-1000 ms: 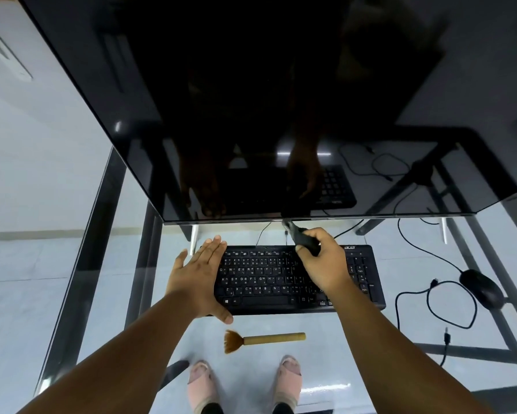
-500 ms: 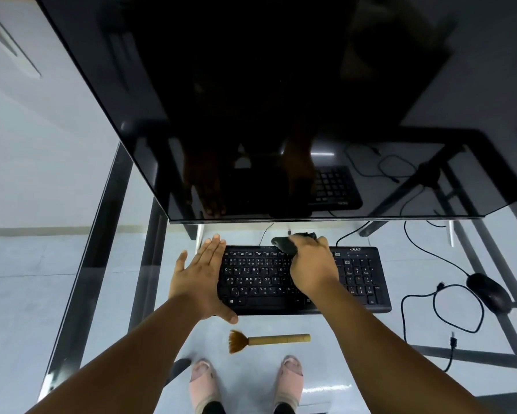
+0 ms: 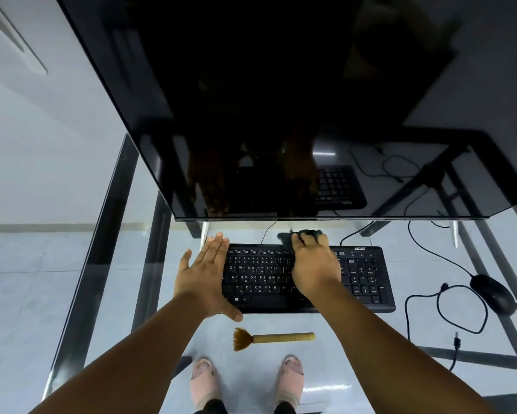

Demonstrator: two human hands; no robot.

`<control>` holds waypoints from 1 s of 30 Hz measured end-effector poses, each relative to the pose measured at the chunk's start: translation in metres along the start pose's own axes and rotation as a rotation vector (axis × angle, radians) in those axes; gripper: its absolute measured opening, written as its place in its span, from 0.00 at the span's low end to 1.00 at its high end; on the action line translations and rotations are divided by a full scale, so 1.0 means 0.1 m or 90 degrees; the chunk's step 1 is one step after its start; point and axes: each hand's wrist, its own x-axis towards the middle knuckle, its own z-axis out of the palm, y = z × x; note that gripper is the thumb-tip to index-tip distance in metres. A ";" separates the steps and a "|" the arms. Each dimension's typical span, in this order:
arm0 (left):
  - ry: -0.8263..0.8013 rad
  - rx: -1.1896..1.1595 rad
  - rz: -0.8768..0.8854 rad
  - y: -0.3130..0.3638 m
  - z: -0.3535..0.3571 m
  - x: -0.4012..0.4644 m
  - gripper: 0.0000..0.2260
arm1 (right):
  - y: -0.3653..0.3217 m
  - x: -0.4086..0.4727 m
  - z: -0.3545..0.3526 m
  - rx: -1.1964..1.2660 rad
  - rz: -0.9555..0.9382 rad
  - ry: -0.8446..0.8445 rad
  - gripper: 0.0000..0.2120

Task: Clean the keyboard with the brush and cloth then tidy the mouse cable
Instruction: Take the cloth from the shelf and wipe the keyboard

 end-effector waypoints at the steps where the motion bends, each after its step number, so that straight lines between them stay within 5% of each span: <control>1: 0.000 -0.003 0.000 0.00 0.00 0.00 0.69 | -0.01 0.01 0.00 -0.008 0.020 0.000 0.33; 7: 0.004 -0.010 0.001 -0.01 0.00 0.01 0.69 | -0.39 0.03 0.00 0.009 -0.048 -0.034 0.41; 16: 0.009 -0.019 -0.001 0.00 -0.01 -0.01 0.68 | -0.14 0.04 -0.01 -0.037 -0.049 -0.022 0.34; 23: 0.010 -0.026 0.000 -0.01 -0.02 -0.01 0.68 | -0.32 0.06 -0.05 0.092 -0.053 -0.027 0.40; 30: 0.006 -0.032 -0.002 -0.01 -0.04 -0.02 0.68 | -0.38 0.04 0.00 -0.013 -0.108 -0.003 0.37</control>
